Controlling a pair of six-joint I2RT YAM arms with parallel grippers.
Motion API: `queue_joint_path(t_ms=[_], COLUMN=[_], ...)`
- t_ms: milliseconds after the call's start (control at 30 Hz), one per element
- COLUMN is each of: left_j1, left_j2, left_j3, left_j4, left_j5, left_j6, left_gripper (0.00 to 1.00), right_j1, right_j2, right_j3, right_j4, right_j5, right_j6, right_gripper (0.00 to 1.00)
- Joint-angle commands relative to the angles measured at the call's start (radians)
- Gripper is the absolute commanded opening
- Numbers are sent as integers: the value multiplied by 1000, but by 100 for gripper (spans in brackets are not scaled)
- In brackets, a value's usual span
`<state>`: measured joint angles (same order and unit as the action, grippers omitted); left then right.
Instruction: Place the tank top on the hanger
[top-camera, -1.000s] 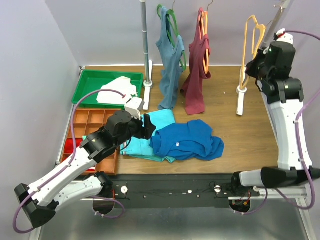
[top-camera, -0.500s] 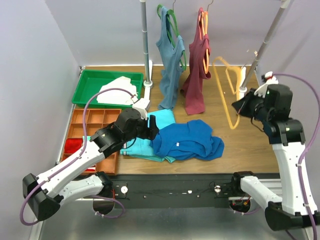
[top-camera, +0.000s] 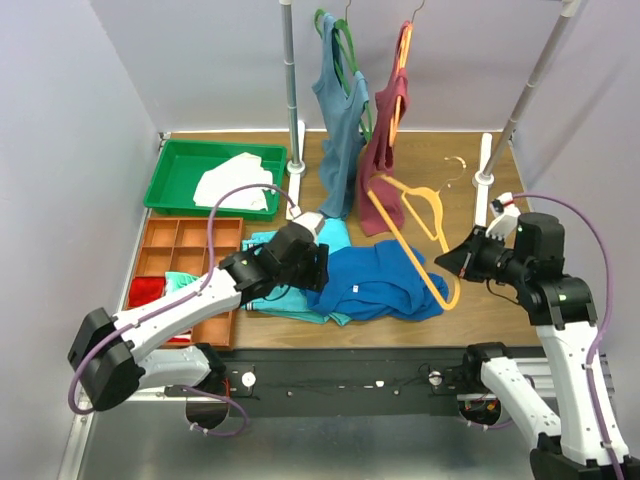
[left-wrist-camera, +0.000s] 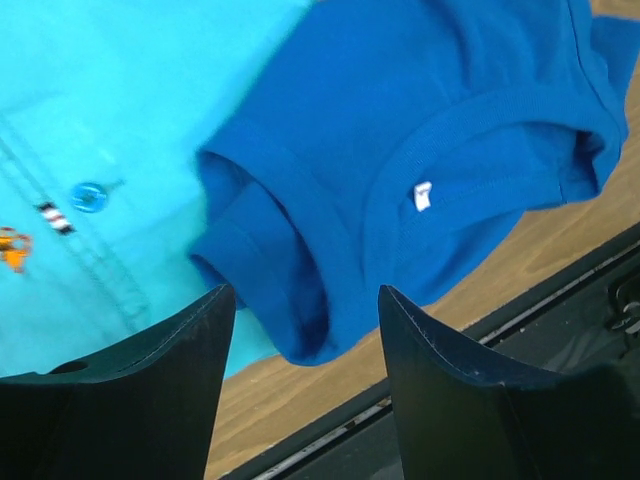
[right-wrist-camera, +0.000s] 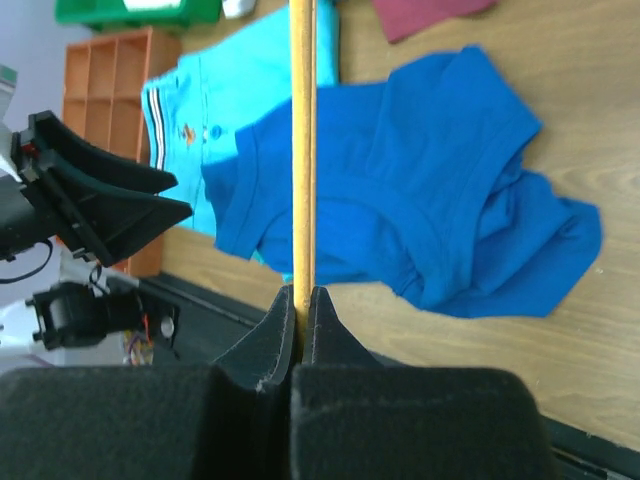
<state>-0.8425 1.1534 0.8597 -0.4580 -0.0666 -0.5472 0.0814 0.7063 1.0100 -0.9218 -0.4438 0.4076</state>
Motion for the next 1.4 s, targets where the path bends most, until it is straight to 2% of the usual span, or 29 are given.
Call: queue_joint_path(t_ms=[0,67,167,533,833,933,967,1067,1267,1367], left_j1=[-113,-144,-150,-167,-170,-170,-170,-168,-112,-64], left_j2=[66,91,83,112,141,135,126,123,155,147], left_j3=[2,-13,-50,-105,-100,-97,-94,-73,-36,-34], left_j4=[-14,-4,40,130,133,131,128,125,156,170], left_j5=[-133,-173,-211,-156,-154,-156,-157,-157,-72,-30], left_j6=[-108,-140,-195,-217,-206,-201,-201,-192,-203,-220], left_gripper=[67,66,64,58,51,37,26,2,0,0], right_j1=[63,101,167,322,477,503,506,508,509,508], right_j2=[35,58,87,142,255,280,286,280,243,191], right_j3=[-13,7,38,257,337,351,355,386,430,366], right_j4=[9,1,-55,-282,-315,-310,-308,-298,-279,-264], right_j5=[-41,-41,37,298,281,281,278,283,316,303], right_j6=[-7,-4,0,-7,-16,-19,-21,-23,-3,19], right_gripper=[1,1,1,1,1,1,1,1,1,1])
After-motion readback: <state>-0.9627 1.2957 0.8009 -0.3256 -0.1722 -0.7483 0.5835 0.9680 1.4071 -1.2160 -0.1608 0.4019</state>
